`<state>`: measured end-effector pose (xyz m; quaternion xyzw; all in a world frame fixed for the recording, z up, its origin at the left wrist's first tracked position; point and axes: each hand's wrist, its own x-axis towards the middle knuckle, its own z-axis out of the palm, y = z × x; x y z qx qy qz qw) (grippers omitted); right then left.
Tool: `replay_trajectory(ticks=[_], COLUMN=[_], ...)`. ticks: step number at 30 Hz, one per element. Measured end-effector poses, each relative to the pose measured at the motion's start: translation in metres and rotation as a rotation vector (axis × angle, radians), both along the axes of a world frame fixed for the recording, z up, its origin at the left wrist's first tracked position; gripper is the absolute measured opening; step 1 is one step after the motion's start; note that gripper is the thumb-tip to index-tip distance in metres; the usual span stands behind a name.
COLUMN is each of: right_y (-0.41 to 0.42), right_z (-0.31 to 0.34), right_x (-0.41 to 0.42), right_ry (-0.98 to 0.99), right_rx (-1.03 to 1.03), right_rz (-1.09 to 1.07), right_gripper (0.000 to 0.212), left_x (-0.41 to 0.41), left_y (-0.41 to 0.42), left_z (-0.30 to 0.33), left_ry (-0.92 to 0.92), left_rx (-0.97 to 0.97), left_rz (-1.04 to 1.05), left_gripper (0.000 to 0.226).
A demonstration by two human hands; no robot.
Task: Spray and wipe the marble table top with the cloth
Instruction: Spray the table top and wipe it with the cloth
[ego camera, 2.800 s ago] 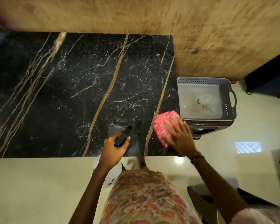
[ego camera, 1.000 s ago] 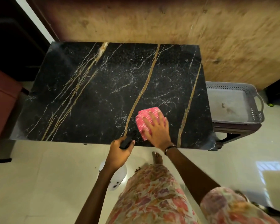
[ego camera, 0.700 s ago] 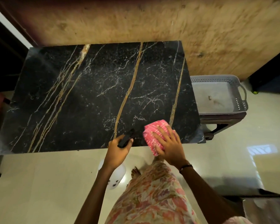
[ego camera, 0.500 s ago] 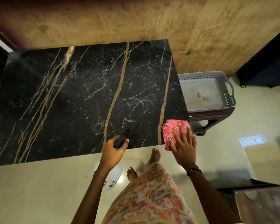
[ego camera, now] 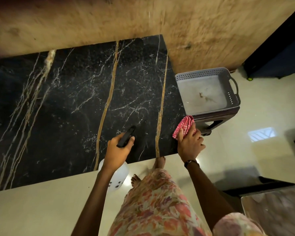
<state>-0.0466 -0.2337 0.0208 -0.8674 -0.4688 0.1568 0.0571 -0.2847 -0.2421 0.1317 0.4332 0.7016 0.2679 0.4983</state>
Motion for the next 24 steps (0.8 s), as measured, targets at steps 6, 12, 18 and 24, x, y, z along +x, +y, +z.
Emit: replay_trajectory(ticks=[6,12,18,24], right_y=[-0.057,-0.085,-0.036,0.029], right_z=[-0.007,-0.014,-0.004,-0.008], right_x=[0.018,0.024,0.029,0.016], right_ry=[0.064,0.21,-0.006,-0.013], right_rx=[0.097,0.118,0.064,0.045], right_rz=[0.132,0.124,0.393,0.336], right_gripper=[0.067,0.064,0.061,0.059], left_x=[0.011,0.021,0.034,0.046], left_y=[0.021,0.037,0.052,0.072], left_z=[0.001,0.001,0.005,0.004], left_ry=[-0.009,-0.015,-0.015,-0.021], left_rx=[-0.018,-0.02,-0.016,0.016], left_rz=[-0.016,-0.04,-0.06,-0.038], left_gripper=[0.015,0.011,0.016,0.006])
